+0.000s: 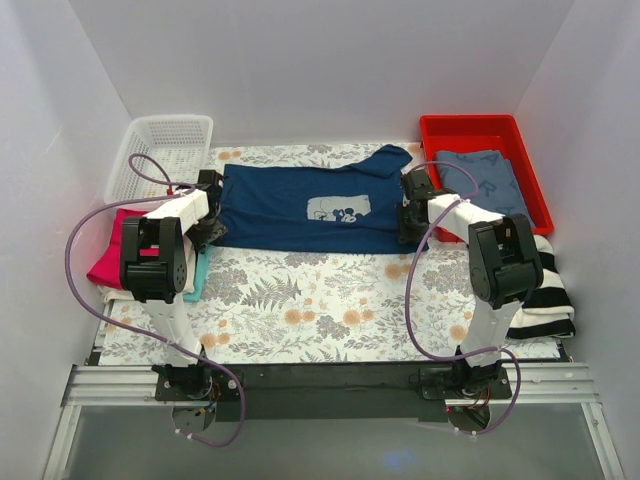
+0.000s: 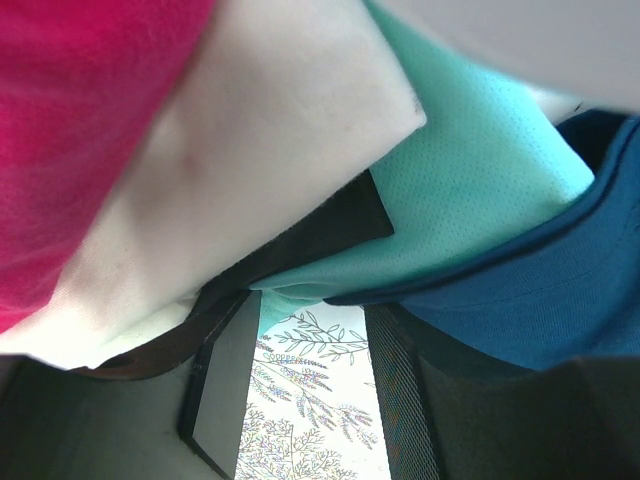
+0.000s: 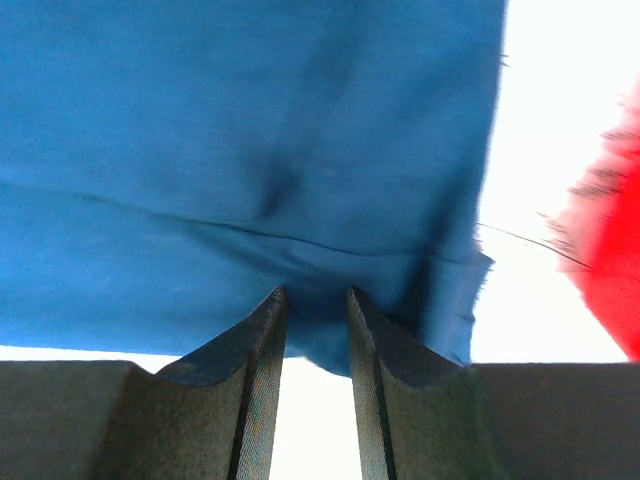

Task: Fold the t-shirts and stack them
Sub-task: Fold the flattened tshirt in 1/3 of the way

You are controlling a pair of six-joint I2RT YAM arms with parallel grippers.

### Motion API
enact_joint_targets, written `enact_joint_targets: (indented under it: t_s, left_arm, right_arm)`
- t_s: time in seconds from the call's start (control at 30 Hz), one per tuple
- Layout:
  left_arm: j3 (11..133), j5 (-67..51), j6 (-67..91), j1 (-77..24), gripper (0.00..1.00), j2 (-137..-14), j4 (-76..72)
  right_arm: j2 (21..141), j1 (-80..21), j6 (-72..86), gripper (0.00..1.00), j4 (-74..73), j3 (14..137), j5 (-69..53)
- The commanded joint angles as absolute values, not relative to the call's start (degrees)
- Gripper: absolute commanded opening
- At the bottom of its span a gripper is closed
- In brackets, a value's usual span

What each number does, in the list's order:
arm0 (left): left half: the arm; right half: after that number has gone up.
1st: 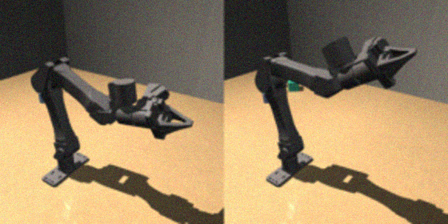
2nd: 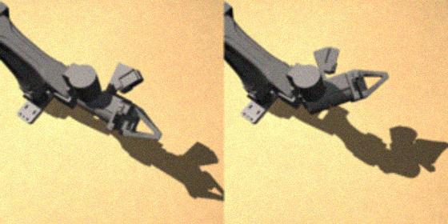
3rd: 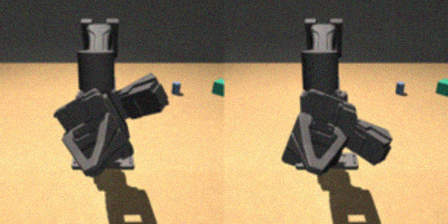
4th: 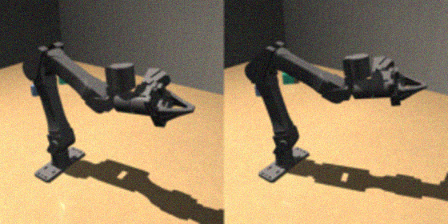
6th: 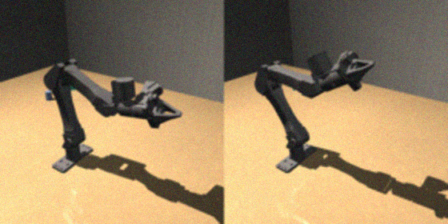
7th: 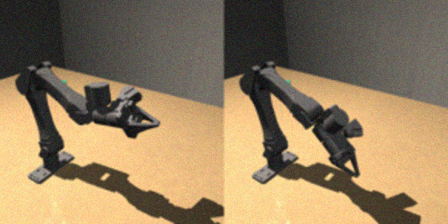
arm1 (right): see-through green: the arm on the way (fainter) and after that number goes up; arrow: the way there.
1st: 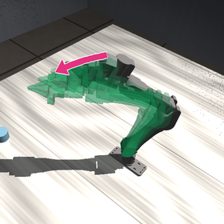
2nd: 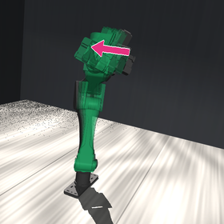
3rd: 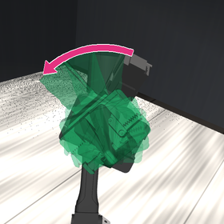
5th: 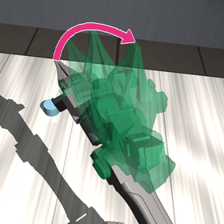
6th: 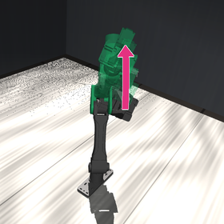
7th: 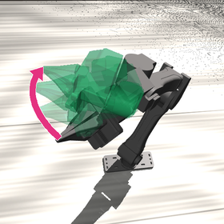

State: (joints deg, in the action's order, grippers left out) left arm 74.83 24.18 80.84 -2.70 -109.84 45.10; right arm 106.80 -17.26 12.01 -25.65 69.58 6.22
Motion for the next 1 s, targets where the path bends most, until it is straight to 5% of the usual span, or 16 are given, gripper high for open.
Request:
enact_joint_targets:
  t_s: [0.0,0.63,0.97]
  left_arm:
    - [72.3,30.9,80.9,-1.6,0.45,-111.1,47.5]
    - [67.6,19.4,82.6,-1.8,0.42,-92.9,52.3]
    - [74.6,15.2,82.3,-1.8,0.42,-96.3,48.9]
  right_arm:
    - [107.1,-13.9,11.7,0.37,-33.4,68.9,16.3]
    - [100.9,-12.8,14.2,0.33,-37.9,70.3,17.6]
    - [103.4,-12.8,13.1,0.46,-36.4,81.7,7.8]
